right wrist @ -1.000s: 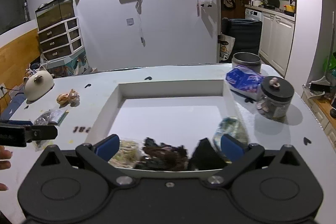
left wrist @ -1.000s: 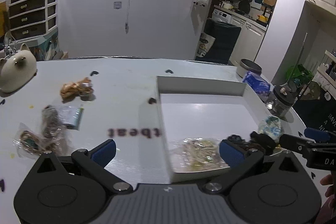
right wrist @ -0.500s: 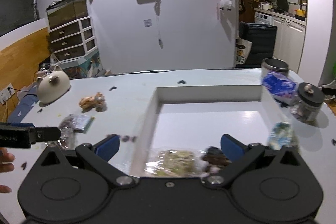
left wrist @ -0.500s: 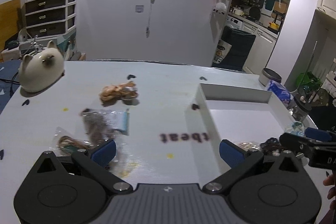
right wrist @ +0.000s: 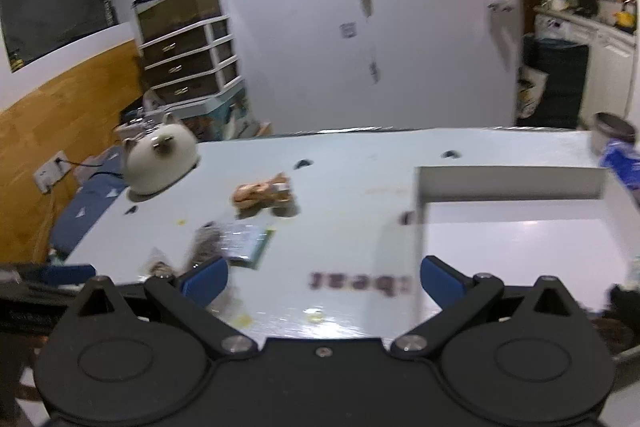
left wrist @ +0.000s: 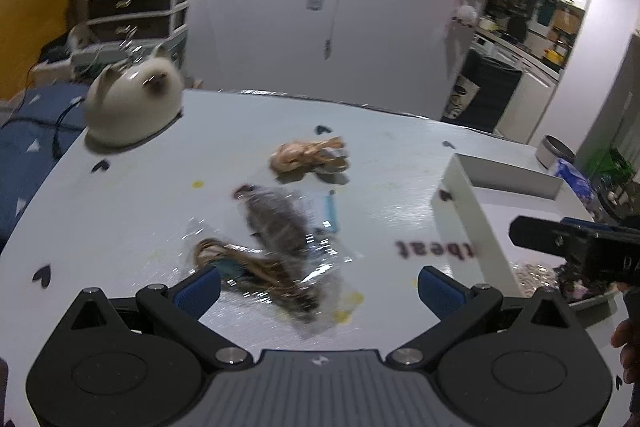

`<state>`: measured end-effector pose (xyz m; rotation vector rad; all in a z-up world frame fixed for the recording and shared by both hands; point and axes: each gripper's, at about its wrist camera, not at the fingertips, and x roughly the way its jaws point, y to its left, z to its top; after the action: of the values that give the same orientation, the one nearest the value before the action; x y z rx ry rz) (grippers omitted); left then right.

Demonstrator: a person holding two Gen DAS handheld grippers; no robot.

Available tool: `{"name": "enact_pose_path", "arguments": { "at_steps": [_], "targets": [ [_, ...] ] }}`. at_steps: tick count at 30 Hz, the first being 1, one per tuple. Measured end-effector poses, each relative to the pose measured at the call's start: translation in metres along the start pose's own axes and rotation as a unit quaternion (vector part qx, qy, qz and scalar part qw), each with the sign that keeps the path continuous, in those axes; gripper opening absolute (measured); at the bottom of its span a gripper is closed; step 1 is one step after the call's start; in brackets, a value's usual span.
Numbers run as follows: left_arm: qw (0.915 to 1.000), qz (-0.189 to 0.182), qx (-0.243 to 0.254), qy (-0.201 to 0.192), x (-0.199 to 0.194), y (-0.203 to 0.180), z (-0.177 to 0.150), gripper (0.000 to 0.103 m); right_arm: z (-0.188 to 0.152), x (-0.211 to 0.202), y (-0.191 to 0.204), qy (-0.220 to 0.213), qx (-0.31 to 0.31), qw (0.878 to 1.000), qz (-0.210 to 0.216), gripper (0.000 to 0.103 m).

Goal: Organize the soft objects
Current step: 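Move both open tools over the clear bags of cord on the table, then close the right tool on the clear bag of dark brown cord and lift it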

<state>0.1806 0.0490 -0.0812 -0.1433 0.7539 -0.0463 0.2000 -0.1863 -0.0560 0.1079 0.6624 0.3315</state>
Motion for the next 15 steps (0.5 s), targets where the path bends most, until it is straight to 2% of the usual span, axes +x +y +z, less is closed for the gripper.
{"name": "enact_pose_path", "arguments": {
  "at_steps": [5, 6, 7, 8, 15],
  "targets": [
    [0.9993, 0.009, -0.036, 0.012, 0.007, 0.028, -0.003, 0.103, 0.015, 0.036, 0.026, 0.038, 0.0, 0.998, 0.043, 0.103],
    [0.999, 0.011, -0.04, 0.013, 0.008, 0.032, -0.003, 0.103, 0.017, 0.043, 0.032, 0.046, -0.005, 0.998, 0.048, 0.1],
    [0.9987, 0.015, -0.047, 0.015, 0.009, 0.037, -0.003, 0.103, 0.019, 0.051, 0.039, 0.052, -0.01, 0.997, 0.056, 0.092],
    [0.9984, 0.018, -0.051, 0.016, 0.01, 0.042, -0.004, 0.103, 0.021, 0.06, 0.046, 0.06, -0.016, 0.996, 0.067, 0.091],
    [0.9955, 0.027, -0.086, 0.031, 0.015, 0.07, -0.008, 0.103, 0.034, 0.119, 0.092, 0.108, -0.056, 0.987, 0.102, 0.091]
  ]
}}
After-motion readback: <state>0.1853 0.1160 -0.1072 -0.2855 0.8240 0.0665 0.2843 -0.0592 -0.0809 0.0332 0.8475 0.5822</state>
